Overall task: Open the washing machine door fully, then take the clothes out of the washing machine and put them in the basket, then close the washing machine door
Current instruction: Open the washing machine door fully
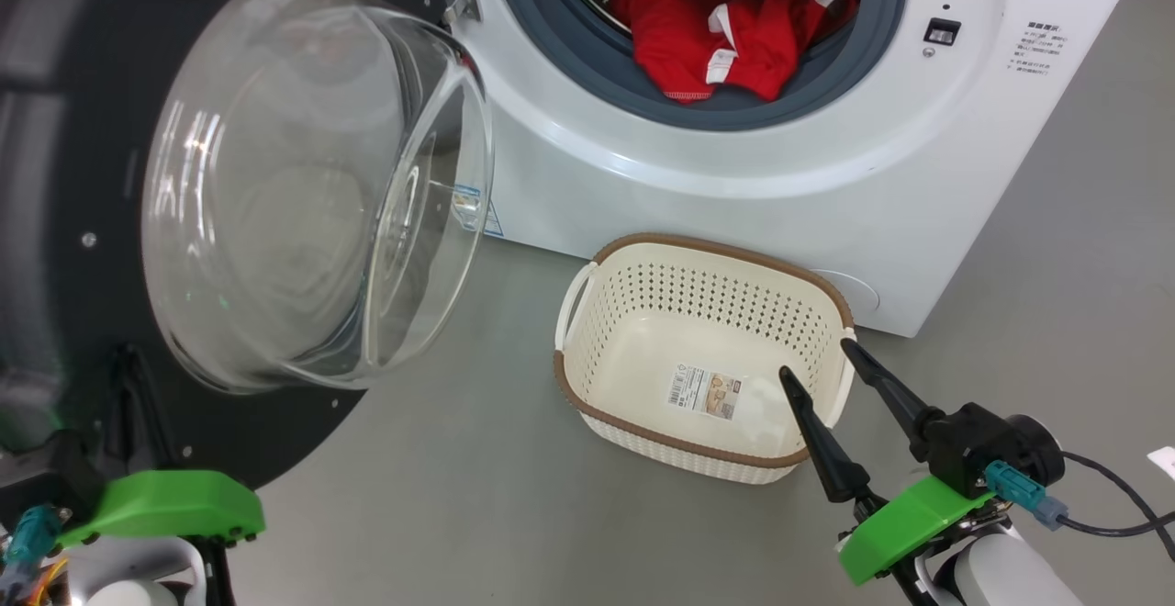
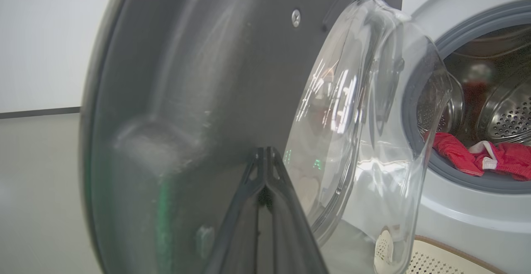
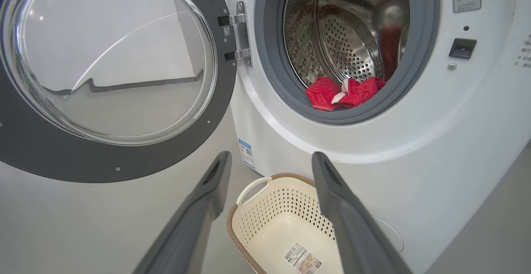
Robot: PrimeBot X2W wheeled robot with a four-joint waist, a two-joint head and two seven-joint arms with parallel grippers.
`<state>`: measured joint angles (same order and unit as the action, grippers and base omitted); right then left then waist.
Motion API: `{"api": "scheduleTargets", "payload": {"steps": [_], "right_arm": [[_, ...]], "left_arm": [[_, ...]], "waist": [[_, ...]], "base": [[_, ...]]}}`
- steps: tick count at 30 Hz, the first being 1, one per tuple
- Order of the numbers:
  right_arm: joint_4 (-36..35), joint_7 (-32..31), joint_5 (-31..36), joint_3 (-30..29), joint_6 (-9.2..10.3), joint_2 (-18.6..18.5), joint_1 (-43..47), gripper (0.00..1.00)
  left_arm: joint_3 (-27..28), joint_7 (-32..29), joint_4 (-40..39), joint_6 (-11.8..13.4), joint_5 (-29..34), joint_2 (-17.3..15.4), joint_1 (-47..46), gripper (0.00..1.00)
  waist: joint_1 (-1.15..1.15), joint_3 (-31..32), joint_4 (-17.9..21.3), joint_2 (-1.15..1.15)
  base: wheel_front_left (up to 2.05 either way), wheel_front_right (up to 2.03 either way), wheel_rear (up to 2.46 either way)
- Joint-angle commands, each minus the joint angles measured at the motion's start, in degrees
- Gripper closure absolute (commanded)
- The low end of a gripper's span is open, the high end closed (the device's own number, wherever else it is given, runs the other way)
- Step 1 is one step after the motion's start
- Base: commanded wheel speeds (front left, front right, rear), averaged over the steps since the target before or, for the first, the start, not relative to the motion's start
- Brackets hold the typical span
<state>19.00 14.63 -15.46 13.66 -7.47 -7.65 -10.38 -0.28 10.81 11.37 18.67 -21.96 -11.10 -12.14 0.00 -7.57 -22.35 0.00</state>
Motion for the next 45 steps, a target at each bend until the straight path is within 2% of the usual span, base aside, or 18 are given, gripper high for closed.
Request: {"api": "scheduleTargets", "payload": {"steps": [1, 12, 22, 29, 30, 31, 32, 33, 34, 38, 45], "right_arm": [[-1.4, 0.37, 0.6, 1.25, -0.02, -0.5, -1.57, 0.0], [-1.39, 0.37, -0.04, 1.9, -0.02, -1.88, -2.2, 0.0], [-1.21, 0.37, -0.51, 1.38, -0.02, -2.88, -2.91, 0.0], [-0.92, 0.37, -0.52, 1.01, -0.02, -2.14, -2.92, 0.0], [-0.89, 0.37, -0.52, 0.91, -0.02, -1.98, -2.89, 0.0], [-0.87, 0.37, -0.51, 0.76, -0.02, -1.82, -2.82, 0.0], [-0.83, 0.37, -0.51, 0.59, -0.02, -1.68, -2.75, 0.0], [-0.79, 0.37, -0.53, 0.46, -0.02, -1.52, -2.68, 0.0], [-0.75, 0.37, -0.53, 0.22, -0.02, -1.17, -2.56, 0.0], [-0.91, 0.37, -0.36, -0.62, -0.02, -0.61, -2.4, 0.0], [-1.58, 0.37, 0.13, -2.87, -0.02, 0.58, -2.12, 0.0]], "left_arm": [[3.07, 0.7, -0.55, 0.34, -0.3, -2.53, -2.46, 1.0], [7.72, 3.53, 5.94, -0.5, -3.36, -2.53, -6.78, 1.0], [11.01, 4.15, 11.31, -2.52, -3.81, -2.84, -9.77, 1.0], [12.78, 4.18, 12.04, -4.5, -2.55, -2.38, -9.64, 1.0], [13.0, 4.18, 11.72, -4.82, -2.2, -2.15, -9.41, 0.87], [13.29, 4.18, 11.25, -5.22, -1.91, -1.84, -9.13, 0.6], [13.54, 4.18, 10.85, -5.56, -1.58, -1.5, -8.77, 0.52], [13.81, 4.18, 10.23, -5.92, -1.17, -1.16, -8.37, 0.16], [14.42, 4.18, 8.55, -6.6, -0.28, -0.41, -7.39, 0.0], [15.29, 4.19, 4.98, -8.01, 0.65, 1.17, -5.77, 0.0], [14.46, 4.19, -3.89, -12.15, 3.15, 4.02, -2.64, 0.0]], "waist": [[0.0, -0.28, 0.21, 0.0], [0.0, -2.16, 0.6, 0.0], [0.0, -2.39, 1.28, 0.0], [0.0, -1.4, 2.16, 0.0], [0.0, -1.18, 2.31, 0.0], [0.0, -1.0, 2.43, 0.0], [0.0, -0.8, 2.56, 0.0], [0.0, -0.54, 2.73, 0.0], [0.0, 0.0, 3.14, 0.0], [0.0, 0.73, 3.88, 0.0], [0.0, 2.17, 6.7, 0.0]], "base": [[0.0, 0.0, 0.0], [0.0, 0.0, 0.0], [0.0, 0.0, 0.0], [0.0, 0.0, 0.0], [0.0, 0.0, 0.0], [0.0, 0.0, 0.0], [0.0, 0.0, 0.0], [0.0, 0.0, 0.0], [0.0, 0.0, 0.0], [0.0, 0.0, 0.0], [0.0, 0.0, 0.0]]}}
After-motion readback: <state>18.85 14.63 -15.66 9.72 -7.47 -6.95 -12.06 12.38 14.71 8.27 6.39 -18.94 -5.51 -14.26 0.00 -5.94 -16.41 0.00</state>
